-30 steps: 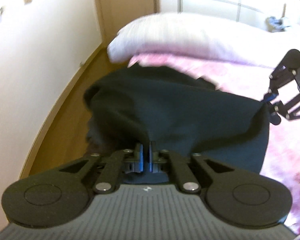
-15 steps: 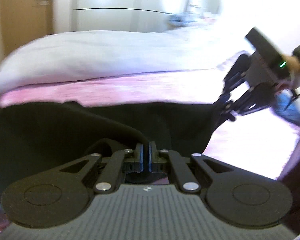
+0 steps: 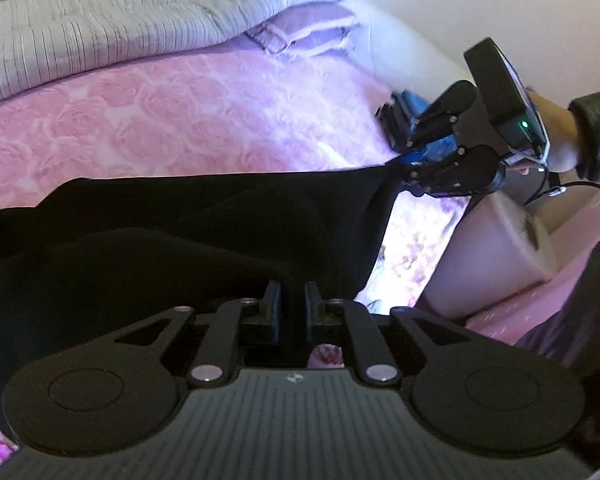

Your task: Fold clothes

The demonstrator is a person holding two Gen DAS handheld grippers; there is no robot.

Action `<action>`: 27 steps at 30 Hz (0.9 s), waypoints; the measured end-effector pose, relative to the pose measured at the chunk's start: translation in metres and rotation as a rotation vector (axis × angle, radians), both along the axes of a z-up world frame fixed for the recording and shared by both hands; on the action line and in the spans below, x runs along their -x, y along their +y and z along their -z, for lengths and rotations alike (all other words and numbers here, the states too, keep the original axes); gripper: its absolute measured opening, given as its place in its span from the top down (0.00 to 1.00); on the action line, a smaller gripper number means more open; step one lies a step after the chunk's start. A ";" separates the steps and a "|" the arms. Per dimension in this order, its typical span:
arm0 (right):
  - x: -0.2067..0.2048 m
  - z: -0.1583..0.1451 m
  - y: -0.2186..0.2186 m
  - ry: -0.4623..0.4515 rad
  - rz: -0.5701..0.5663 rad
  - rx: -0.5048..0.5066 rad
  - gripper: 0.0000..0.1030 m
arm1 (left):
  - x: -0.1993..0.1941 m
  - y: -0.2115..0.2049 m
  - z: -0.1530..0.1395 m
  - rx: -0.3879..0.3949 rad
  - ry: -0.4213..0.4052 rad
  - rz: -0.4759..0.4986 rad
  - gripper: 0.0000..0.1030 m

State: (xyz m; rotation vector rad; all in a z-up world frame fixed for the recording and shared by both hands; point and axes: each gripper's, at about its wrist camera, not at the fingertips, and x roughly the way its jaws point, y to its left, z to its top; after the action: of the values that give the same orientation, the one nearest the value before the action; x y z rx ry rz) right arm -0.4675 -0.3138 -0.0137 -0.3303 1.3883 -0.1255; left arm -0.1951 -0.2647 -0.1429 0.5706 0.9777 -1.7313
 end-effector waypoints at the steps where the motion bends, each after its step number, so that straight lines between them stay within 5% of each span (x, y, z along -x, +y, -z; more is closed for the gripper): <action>1: 0.005 0.003 0.000 -0.005 0.016 -0.019 0.87 | 0.004 -0.001 0.001 -0.011 -0.023 0.003 0.87; 4: 0.005 0.008 0.012 -0.056 0.091 -0.089 0.87 | -0.006 0.010 0.012 -0.053 -0.124 0.019 0.80; 8: 0.001 0.001 0.021 -0.110 0.224 -0.152 0.88 | -0.023 0.017 0.014 -0.042 -0.235 0.069 0.47; 11: -0.008 -0.026 0.032 -0.177 0.337 -0.214 0.91 | -0.017 0.019 0.006 0.022 -0.263 0.153 0.32; 16: -0.033 -0.102 0.038 -0.331 0.399 -0.313 0.92 | 0.021 -0.004 -0.003 0.170 -0.251 0.328 0.21; 20: -0.076 -0.147 0.042 -0.412 0.375 -0.398 0.92 | 0.039 -0.037 0.003 0.198 -0.303 0.299 0.20; 22: -0.098 -0.167 0.048 -0.448 0.330 -0.421 0.92 | 0.033 -0.048 0.009 0.176 -0.366 0.255 0.30; 23: -0.107 -0.175 0.052 -0.466 0.306 -0.431 0.92 | 0.028 -0.053 0.013 0.162 -0.396 0.235 0.68; 24: -0.112 -0.182 0.055 -0.482 0.288 -0.438 0.92 | 0.023 -0.058 0.017 0.148 -0.425 0.216 0.86; 27: -0.139 -0.175 0.052 -0.520 0.217 -0.477 0.92 | -0.030 -0.046 0.003 0.125 -0.429 0.071 0.92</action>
State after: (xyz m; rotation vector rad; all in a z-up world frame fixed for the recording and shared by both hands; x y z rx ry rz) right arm -0.3280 -0.2614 0.1614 0.2421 0.8942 -0.0494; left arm -0.1650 -0.3108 -0.1462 0.8595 0.5484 -1.6262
